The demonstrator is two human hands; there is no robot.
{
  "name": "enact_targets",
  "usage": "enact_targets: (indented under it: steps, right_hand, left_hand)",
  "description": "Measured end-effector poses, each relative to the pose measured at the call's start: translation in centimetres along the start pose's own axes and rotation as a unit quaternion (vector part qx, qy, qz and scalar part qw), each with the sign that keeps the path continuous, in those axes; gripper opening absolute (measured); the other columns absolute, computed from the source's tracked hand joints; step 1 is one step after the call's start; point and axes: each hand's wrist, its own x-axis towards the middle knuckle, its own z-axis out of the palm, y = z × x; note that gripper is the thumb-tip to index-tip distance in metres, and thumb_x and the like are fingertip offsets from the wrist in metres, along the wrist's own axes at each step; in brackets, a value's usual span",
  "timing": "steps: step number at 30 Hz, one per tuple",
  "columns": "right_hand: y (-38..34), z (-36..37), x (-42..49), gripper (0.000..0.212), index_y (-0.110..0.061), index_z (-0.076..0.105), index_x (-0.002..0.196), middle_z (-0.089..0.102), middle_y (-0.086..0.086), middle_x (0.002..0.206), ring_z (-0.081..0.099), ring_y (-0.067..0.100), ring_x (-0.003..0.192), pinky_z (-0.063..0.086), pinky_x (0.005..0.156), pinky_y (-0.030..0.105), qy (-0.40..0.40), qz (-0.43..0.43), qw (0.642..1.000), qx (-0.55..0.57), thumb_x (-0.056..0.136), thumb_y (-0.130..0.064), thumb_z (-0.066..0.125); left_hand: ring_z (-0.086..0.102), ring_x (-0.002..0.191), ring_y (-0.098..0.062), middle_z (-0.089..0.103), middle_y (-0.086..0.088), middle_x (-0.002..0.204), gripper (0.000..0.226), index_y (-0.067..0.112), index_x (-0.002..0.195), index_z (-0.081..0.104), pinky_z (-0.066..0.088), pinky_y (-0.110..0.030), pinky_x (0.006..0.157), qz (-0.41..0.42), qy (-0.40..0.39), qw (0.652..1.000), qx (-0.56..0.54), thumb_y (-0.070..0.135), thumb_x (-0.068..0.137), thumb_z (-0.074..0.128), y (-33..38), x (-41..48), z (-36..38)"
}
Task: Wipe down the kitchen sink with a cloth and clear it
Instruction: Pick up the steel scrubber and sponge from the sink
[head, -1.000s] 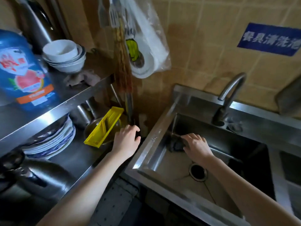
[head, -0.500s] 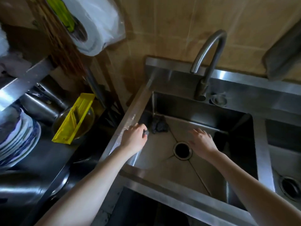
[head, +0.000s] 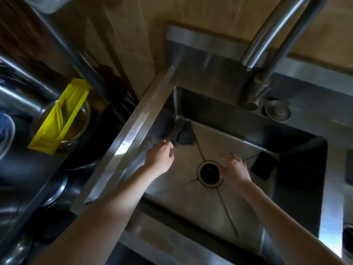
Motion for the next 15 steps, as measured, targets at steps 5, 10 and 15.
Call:
enact_targets:
  steps: [5, 10, 15]
  right_hand:
    - [1.3, 1.6, 3.9, 0.049, -0.023, 0.048, 0.134, 0.047, 0.005, 0.138, 0.043, 0.027, 0.127, 0.034, 0.105, 0.041, -0.019, 0.024, 0.999, 0.012, 0.087, -0.020, 0.060]
    - [2.0, 2.8, 7.9, 0.046, -0.022, 0.046, 0.134, 0.047, 0.008, 0.137, 0.046, 0.030, 0.121, 0.039, 0.097, 0.039, -0.018, 0.037, 0.998, 0.041, 0.090, -0.023, 0.057]
    - [2.6, 3.8, 11.2, 0.038, -0.018, 0.052, 0.127, 0.052, 0.009, 0.130, 0.049, 0.029, 0.117, 0.041, 0.094, 0.037, -0.039, -0.001, 0.999, 0.026, 0.089, -0.023, 0.054]
  left_hand:
    - [0.056, 0.103, -0.030, 0.054, -0.008, 0.116, 0.028, 0.017, 0.116, 0.051, 0.046, -0.038, 0.077, -0.040, 0.028, 0.998, -0.035, 0.021, 0.088, 0.052, 0.7, 3.9, 2.7]
    - [0.052, 0.108, -0.032, 0.050, -0.011, 0.120, 0.038, 0.015, 0.123, 0.046, 0.044, -0.040, 0.078, -0.094, 0.038, 0.993, -0.057, 0.026, 0.088, 0.055, 1.7, 7.4, 5.4]
    - [0.050, 0.112, -0.032, 0.049, -0.012, 0.124, 0.051, 0.014, 0.128, 0.042, 0.045, -0.043, 0.081, -0.124, 0.029, 0.991, -0.034, 0.036, 0.086, 0.058, 2.1, 10.3, 7.9]
